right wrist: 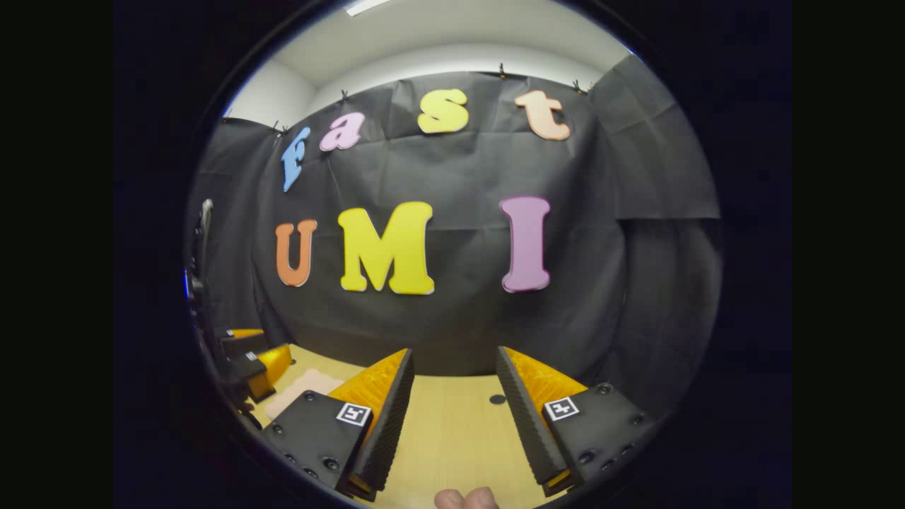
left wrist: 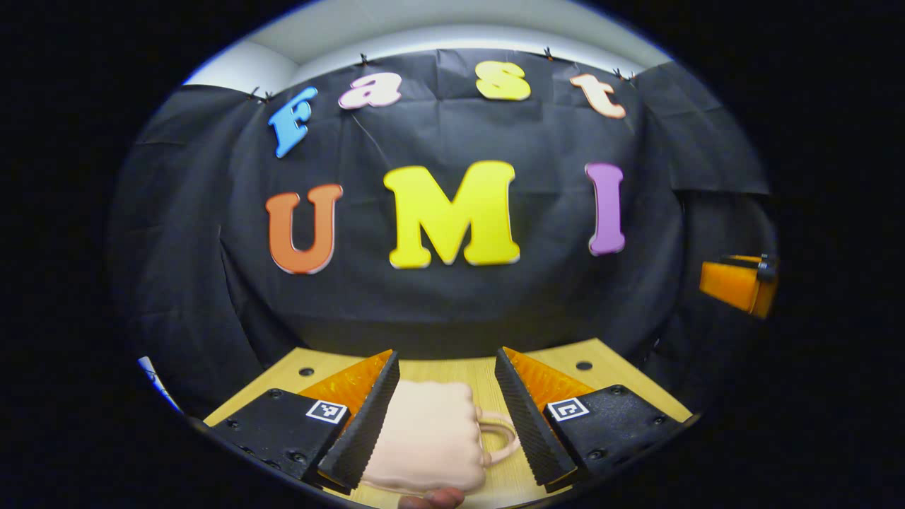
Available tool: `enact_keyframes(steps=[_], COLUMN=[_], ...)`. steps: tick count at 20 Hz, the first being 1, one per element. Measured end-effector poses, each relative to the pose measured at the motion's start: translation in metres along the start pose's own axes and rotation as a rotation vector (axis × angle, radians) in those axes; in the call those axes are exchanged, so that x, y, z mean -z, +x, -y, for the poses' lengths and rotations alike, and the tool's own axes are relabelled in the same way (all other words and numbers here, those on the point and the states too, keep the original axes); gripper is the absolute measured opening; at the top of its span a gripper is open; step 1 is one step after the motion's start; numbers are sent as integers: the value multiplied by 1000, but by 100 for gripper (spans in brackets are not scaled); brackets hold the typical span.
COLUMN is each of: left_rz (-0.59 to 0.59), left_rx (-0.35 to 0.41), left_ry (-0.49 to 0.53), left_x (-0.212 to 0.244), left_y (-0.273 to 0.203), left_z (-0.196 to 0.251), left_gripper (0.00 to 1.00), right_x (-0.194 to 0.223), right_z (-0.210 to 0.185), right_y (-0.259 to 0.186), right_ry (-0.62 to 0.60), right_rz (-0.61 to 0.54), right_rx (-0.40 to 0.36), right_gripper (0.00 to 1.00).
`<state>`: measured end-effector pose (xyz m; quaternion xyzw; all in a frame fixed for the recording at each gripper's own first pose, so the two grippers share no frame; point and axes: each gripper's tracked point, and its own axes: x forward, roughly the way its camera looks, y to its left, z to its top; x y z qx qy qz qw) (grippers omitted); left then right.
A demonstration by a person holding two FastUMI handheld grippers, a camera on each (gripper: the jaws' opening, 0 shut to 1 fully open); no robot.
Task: First open the suitcase, pack the skin care products into it, and then close the suitcase.
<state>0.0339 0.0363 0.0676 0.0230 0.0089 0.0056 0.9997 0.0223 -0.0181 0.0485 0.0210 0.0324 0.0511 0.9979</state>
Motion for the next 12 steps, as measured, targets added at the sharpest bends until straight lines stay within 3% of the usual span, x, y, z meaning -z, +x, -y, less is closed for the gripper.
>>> enact_keyframes(steps=[3, 5, 7, 8, 11, 12], left_rz=[115, 120, 88, 72, 61, 58], left_rx=[-7, 11, 7, 1, -8, -8], left_ry=[-16, -61, -115, -123, -110, -101], left_x=[-46, -63, -53, -50, -48, -46], left_y=[2, 6, 5, 3, -1, 1], left_z=[-11, -18, -19, -21, -25, -26], left_gripper=[87, 87, 88, 88, 88, 80], right_x=[-23, -36, -41, -38, -28, -27], right_z=[-26, -34, -41, -43, -45, -44], right_y=[11, 13, 10, 8, 3, 3], right_ry=[15, -5, -29, -33, -17, -17], right_rz=[61, 108, 149, 148, 128, 121], right_rx=[-25, -5, 13, 21, 40, 49], right_gripper=[71, 71, 65, 70, 72, 73])
